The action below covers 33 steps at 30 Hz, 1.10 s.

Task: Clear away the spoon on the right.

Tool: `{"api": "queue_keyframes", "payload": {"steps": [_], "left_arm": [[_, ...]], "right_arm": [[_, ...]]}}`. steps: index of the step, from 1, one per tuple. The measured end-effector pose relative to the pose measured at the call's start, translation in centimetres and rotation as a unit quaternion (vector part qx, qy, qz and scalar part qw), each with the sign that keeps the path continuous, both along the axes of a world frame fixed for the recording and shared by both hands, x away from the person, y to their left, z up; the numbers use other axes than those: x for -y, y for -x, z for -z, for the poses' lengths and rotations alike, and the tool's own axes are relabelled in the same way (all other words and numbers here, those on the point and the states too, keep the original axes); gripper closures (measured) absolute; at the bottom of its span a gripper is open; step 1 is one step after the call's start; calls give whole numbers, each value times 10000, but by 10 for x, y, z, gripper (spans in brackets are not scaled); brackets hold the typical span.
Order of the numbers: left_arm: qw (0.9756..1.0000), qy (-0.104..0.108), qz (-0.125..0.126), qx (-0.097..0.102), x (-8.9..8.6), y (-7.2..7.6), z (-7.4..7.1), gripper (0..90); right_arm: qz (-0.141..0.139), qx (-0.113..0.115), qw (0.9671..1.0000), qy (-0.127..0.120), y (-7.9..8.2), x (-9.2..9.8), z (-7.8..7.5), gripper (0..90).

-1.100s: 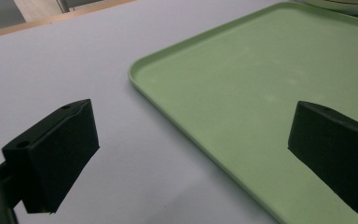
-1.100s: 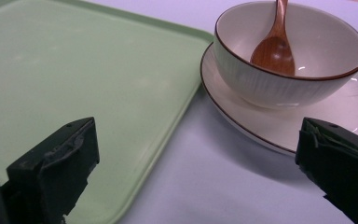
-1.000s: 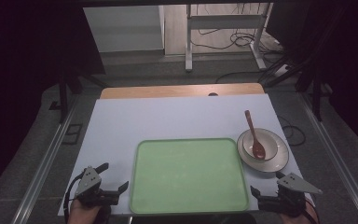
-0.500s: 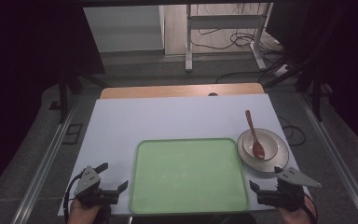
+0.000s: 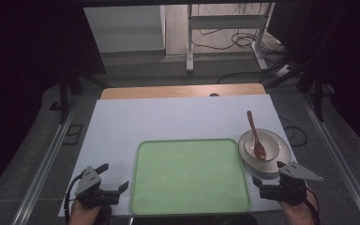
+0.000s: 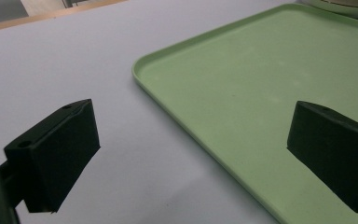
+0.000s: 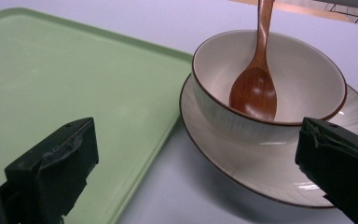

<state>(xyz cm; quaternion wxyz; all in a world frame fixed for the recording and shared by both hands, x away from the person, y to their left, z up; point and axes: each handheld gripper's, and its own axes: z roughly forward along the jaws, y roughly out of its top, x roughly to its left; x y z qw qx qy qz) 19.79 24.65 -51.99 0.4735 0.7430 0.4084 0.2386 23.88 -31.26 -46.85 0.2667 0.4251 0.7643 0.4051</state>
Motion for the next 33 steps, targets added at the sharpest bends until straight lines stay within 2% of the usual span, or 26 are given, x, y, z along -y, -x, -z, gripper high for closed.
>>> {"api": "queue_keyframes", "payload": {"steps": [6, 13, 20, 26, 33], "left_arm": [[10000, 0, -11, -10, 0, 0, 0, 18], [10000, -38, 35, 31, 1, 1, 0, 18], [9999, -38, 89, 66, 1, 1, 0, 18], [9999, -67, 122, 80, 2, 1, 0, 17], [9998, -69, 147, 88, 1, 2, 0, 18]], "right_arm": [[-52, -14, 9999, 113, -8, -1, -2, 0], [-107, -32, 9999, -12, -19, -2, -6, 0], [-164, 31, 9999, -12, -30, -3, -10, 0], [-199, -45, 9998, 15, -40, -1, -13, 0], [-239, -211, 9995, -70, -53, 0, -14, 0]]}}
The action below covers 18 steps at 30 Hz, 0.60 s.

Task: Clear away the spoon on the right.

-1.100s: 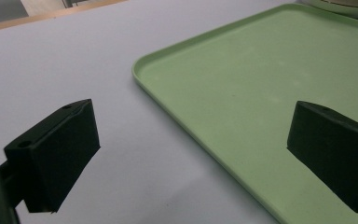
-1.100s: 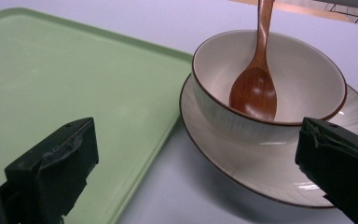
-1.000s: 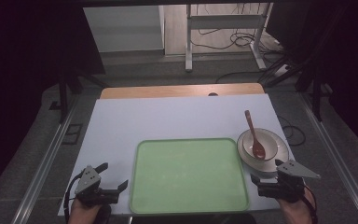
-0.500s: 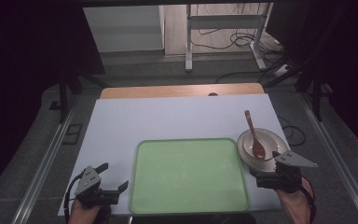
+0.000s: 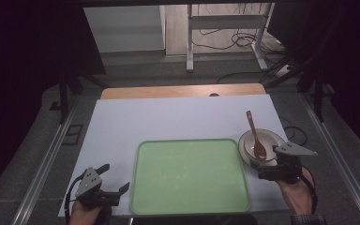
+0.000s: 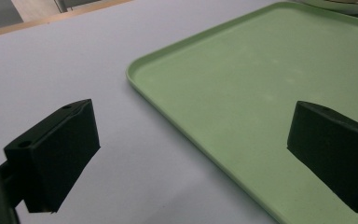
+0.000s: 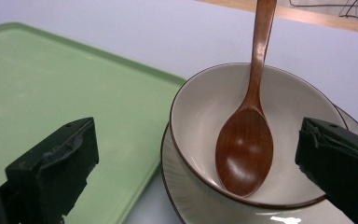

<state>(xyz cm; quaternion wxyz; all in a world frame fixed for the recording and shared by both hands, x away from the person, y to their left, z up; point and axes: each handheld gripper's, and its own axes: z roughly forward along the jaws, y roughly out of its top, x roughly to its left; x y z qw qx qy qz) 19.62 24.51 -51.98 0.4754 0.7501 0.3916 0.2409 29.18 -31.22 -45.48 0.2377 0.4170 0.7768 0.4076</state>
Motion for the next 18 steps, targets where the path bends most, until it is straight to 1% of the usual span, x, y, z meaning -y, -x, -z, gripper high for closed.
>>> {"api": "queue_keyframes", "payload": {"steps": [5, 9, 12, 18], "left_arm": [[10000, 14, 19, 13, 0, 0, 0, 17], [10000, 38, 48, 32, -1, 1, 0, 17], [9999, 81, 80, 53, -2, 1, 0, 16], [9996, 215, 146, 77, -4, 2, 0, 16]], "right_arm": [[-3, -115, 9999, 40, -9, -1, -1, 0], [69, -179, 9998, 59, -18, -4, -2, 2], [130, -236, 9996, 87, -25, -7, -3, 2], [250, -318, 9989, 223, -38, -15, -2, 0]]}}
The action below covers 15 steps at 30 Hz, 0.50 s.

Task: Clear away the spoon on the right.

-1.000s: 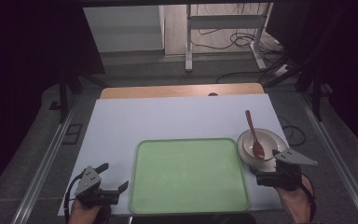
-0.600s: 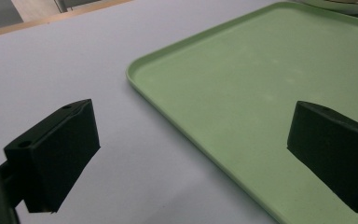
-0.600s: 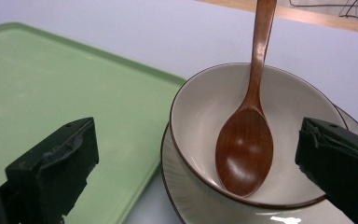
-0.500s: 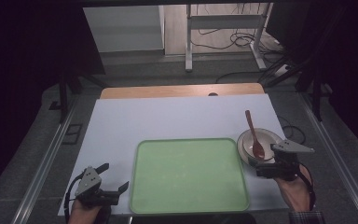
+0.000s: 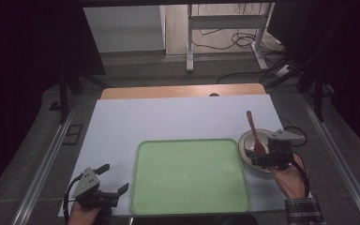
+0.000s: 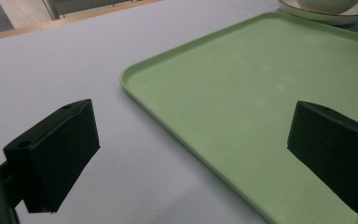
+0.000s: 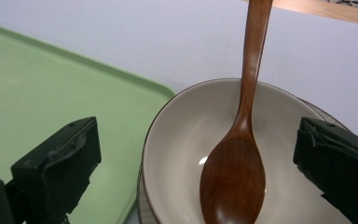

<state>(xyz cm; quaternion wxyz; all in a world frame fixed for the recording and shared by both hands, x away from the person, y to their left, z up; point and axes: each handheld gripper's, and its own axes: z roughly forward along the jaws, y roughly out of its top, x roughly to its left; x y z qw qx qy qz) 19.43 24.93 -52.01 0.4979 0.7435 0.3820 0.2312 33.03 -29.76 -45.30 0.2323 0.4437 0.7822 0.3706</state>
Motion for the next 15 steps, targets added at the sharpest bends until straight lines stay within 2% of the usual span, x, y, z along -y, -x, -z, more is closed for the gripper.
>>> {"api": "queue_keyframes", "payload": {"steps": [9, 15], "left_arm": [[10000, 66, 45, 57, -1, 1, 0, 16], [9998, 148, 57, 105, -3, 2, 0, 16]], "right_arm": [[223, -160, 9996, 85, -23, -5, 0, 0], [388, -245, 9985, 308, -34, -7, -2, 108]]}}
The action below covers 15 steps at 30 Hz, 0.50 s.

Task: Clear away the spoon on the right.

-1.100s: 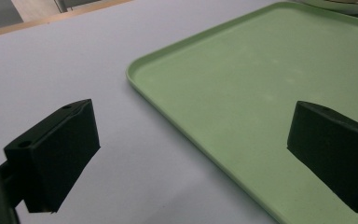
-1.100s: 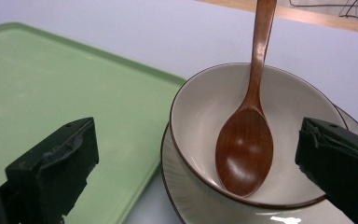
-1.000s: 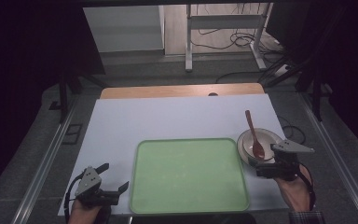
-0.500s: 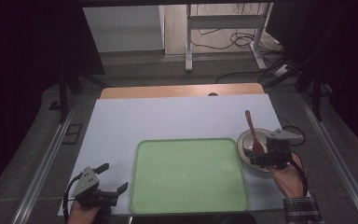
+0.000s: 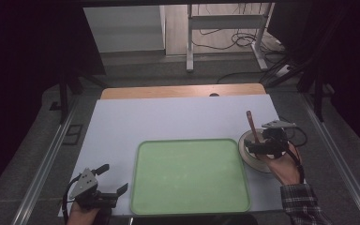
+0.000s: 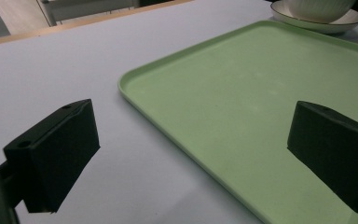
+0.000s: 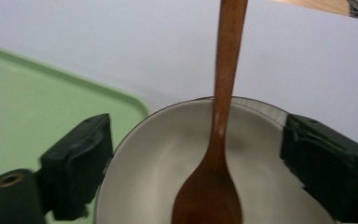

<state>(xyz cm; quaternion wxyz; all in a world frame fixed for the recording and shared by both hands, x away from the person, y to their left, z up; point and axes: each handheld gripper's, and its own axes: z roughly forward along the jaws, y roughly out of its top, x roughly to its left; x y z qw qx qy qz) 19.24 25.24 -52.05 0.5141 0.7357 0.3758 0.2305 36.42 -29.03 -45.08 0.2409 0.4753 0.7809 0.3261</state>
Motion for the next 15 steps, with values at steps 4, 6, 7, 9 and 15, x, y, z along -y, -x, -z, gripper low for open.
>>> {"api": "queue_keyframes", "payload": {"steps": [4, 6, 7, 9, 15], "left_arm": [[10000, 71, 10, 35, -1, 1, 0, 16], [9999, 90, 8, 45, -2, 1, 0, 16], [9999, 92, 8, 49, -2, 1, 0, 16], [9999, 83, 9, 56, -2, 1, 0, 16], [10000, 27, 11, 69, 0, 1, 0, 16]], "right_arm": [[120, -61, 9999, 78, -9, 1, -2, 228], [160, -92, 9998, 123, -13, 2, -3, 275], [178, -128, 9997, 130, -16, 3, -3, 299], [148, -163, 9997, 122, -21, 4, -4, 336], [187, -244, 9992, 247, -36, 0, -5, 478]]}}
